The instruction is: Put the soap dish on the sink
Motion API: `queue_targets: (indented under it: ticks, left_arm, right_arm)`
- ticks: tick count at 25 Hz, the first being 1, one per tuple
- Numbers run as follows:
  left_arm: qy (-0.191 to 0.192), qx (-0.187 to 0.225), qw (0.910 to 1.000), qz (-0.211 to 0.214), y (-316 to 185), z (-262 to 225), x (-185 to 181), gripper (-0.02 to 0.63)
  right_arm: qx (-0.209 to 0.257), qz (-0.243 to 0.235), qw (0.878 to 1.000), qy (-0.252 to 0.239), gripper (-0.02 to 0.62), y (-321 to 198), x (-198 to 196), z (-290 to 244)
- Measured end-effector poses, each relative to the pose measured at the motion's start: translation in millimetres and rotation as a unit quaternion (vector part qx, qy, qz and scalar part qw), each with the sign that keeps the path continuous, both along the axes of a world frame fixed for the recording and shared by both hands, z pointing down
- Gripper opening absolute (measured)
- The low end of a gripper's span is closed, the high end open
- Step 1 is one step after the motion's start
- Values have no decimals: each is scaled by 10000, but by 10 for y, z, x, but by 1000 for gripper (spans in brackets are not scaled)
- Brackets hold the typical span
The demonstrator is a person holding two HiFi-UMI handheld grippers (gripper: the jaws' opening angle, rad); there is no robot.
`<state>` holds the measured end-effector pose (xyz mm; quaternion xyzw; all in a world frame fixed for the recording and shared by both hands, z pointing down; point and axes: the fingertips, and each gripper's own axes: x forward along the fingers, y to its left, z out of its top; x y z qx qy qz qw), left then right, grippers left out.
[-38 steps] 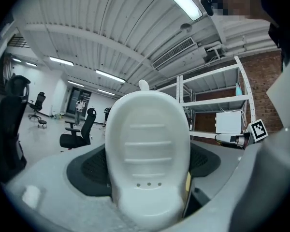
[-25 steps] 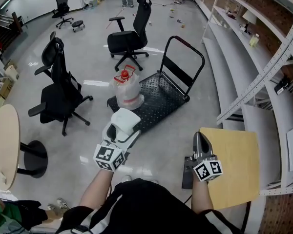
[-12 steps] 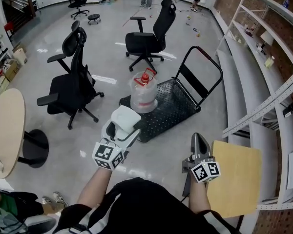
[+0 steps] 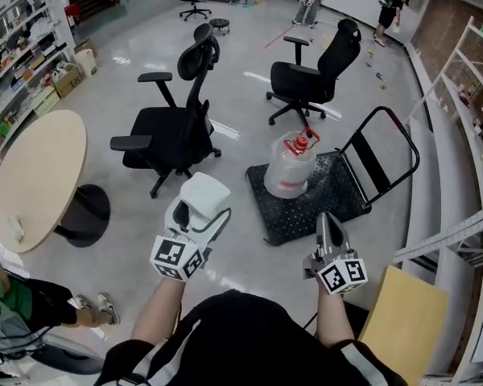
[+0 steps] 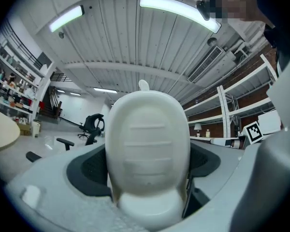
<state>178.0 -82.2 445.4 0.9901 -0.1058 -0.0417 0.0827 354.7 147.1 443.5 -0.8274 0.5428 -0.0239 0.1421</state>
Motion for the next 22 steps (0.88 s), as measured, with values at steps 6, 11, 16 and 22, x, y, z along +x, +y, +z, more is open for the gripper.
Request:
queue_targets:
  ticks: [6, 11, 16, 22]
  left_arm:
    - [-70, 47, 9960, -894, -532, 48, -610, 466]
    - [-99, 27, 9884, -1512, -696, 53, -890, 468]
    - [-95, -8, 9786, -2053, -724, 15, -1105, 468]
    - [46, -112, 9644, -2643, -626, -44, -1267, 468]
  right_arm:
    - [48, -808, 9967, -39, 3, -821, -251, 10]
    - [6, -1530, 9882, -26, 3, -1325, -326, 37]
    - [14, -2083, 9780, -93, 3, -1682, -362, -9]
    - [33, -2665, 9638, -25, 3, -1863, -385, -71]
